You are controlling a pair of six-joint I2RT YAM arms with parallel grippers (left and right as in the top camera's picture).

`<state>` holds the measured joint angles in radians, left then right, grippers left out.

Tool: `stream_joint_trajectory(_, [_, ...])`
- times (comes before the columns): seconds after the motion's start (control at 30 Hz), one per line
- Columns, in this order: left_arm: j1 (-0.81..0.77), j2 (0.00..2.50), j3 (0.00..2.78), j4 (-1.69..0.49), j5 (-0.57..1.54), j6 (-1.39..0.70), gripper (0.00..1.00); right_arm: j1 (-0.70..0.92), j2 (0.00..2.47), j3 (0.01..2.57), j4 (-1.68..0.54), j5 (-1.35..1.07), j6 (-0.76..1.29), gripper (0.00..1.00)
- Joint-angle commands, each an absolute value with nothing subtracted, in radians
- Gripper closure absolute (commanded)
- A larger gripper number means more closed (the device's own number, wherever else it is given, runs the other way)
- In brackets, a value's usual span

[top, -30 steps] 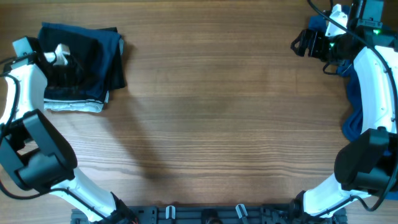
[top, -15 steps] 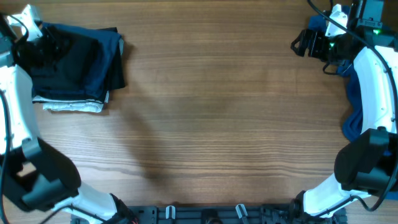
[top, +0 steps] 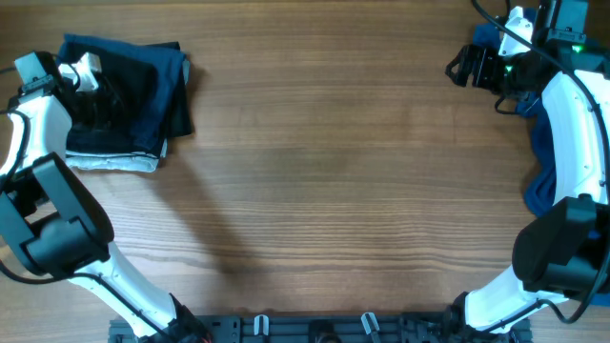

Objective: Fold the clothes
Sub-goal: 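Place the black polo on top of the left clothes stack and release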

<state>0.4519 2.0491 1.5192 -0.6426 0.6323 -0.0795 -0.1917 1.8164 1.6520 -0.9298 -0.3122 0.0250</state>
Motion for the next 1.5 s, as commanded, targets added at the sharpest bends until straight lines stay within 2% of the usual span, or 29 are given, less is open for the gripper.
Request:
stream_joint_trajectory(0.0, [0.456, 1.947, 1.544, -0.625, 0.728, -0.081, 0.96, -0.19, 1.809, 1.656, -0.928, -0.302, 0.029, 0.0])
stream_joint_trajectory(0.1, [0.457, 1.863, 1.571, -0.564, 0.67, -0.155, 0.96, -0.19, 1.809, 1.656, -0.928, -0.302, 0.029, 0.0])
stream_joint_trajectory(0.23, [0.457, 1.81, 1.571, -0.454, 0.453, -0.24, 0.96, -0.19, 1.809, 1.656, -0.928, -0.302, 0.029, 0.0])
stream_joint_trajectory(0.3, [0.458, 1.819, 1.571, -0.433, 0.36, -0.24, 0.93, -0.19, 1.809, 1.656, -0.928, -0.302, 0.029, 0.01])
stream_joint_trajectory(0.53, [0.46, 1.942, 1.571, -0.341, 0.153, -0.24, 0.96, -0.19, 1.809, 1.656, -0.928, -0.302, 0.028, 0.01])
stream_joint_trajectory(0.83, [0.498, 2.097, 1.571, -0.259, 0.147, -0.24, 0.96, -0.19, 1.809, 1.656, -0.928, -0.302, 0.029, 0.01])
stream_joint_trajectory(1.07, [0.481, 1.924, 1.571, -0.234, 0.148, -0.241, 0.96, -0.19, 1.809, 1.656, -0.928, -0.302, 0.029, 0.01])
stream_joint_trajectory(1.3, [0.348, 1.707, 1.571, -0.334, 0.148, -0.292, 0.96, -0.19, 1.809, 1.656, -0.928, -0.302, 0.029, 0.01])
stream_joint_trajectory(1.47, [0.196, 1.684, 1.571, -0.357, 0.147, -0.303, 0.95, -0.19, 1.809, 1.656, -0.928, -0.302, 0.029, 0.0])
